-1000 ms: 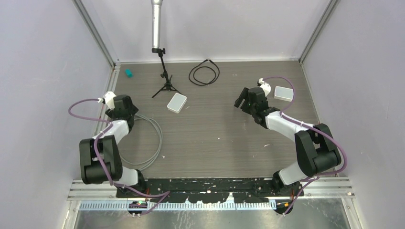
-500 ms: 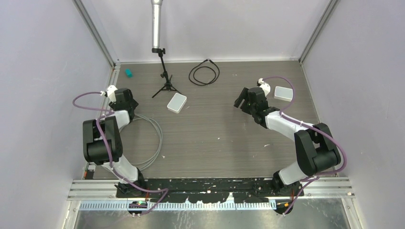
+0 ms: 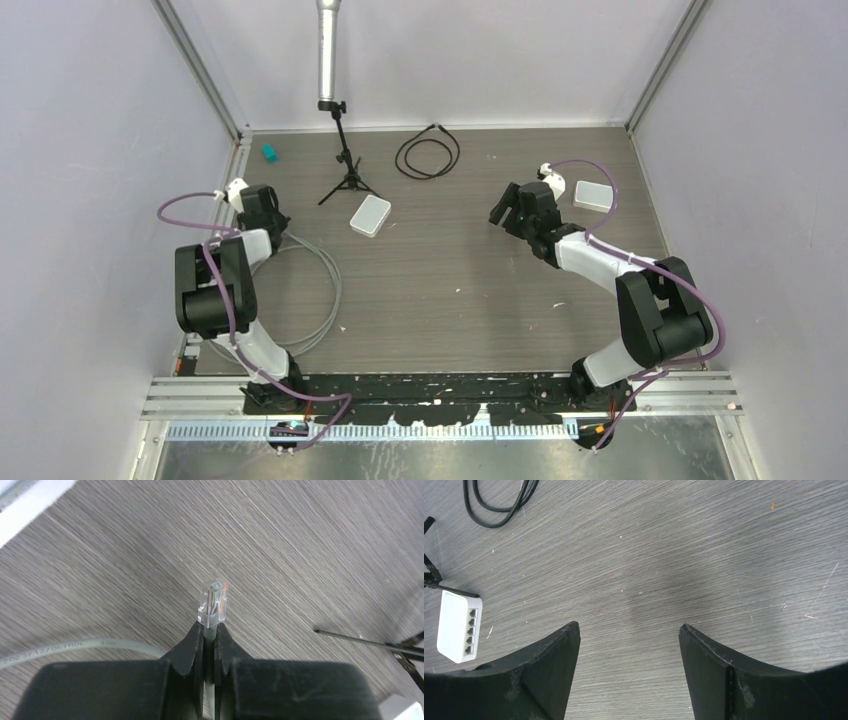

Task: Insert the plug into the switch port
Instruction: Pick up the connector from the center of the board.

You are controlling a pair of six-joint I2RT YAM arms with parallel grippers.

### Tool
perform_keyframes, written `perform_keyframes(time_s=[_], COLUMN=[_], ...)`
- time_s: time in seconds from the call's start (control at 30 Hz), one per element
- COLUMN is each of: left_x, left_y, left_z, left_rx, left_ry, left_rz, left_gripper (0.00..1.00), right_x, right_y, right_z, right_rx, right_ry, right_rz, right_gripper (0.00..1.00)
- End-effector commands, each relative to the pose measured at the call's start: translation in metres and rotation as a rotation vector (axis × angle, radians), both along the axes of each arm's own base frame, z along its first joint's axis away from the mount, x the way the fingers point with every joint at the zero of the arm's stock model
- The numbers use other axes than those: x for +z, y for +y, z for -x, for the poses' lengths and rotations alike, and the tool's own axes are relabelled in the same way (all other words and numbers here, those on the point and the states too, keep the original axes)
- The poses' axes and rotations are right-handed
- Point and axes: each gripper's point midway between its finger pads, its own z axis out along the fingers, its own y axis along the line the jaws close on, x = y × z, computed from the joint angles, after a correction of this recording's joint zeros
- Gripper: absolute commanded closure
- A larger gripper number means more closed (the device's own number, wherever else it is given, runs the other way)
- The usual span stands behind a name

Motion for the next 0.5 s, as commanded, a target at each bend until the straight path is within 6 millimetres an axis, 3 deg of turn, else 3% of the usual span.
perform_keyframes(time_s=[0.0,0.27,0.47], left_x=[0.032,0.041,0.058], left_y=[-0.030,-0.121,-0.163], left_z=[-0.007,0.038,0.070], left_rx=[-0.089,-0.255,-0.353], left_ry=[-0.144,-0.139,-0.171], left_rz=[0.100,0.134,0.113], left_gripper=[1.00,1.00,1.00], right_x=[0.022,0.045,0.049], right_y=[0.009,0.027,0.048], right_z=[-0.012,-0.008,-0.007], right_rx=[0.014,0.096,0.167], right_ry=[-0.075,-0.196,-0.237], right_rz=[-0.044,-0.136,-0.188], right_gripper=[0.23,0.23,0.22])
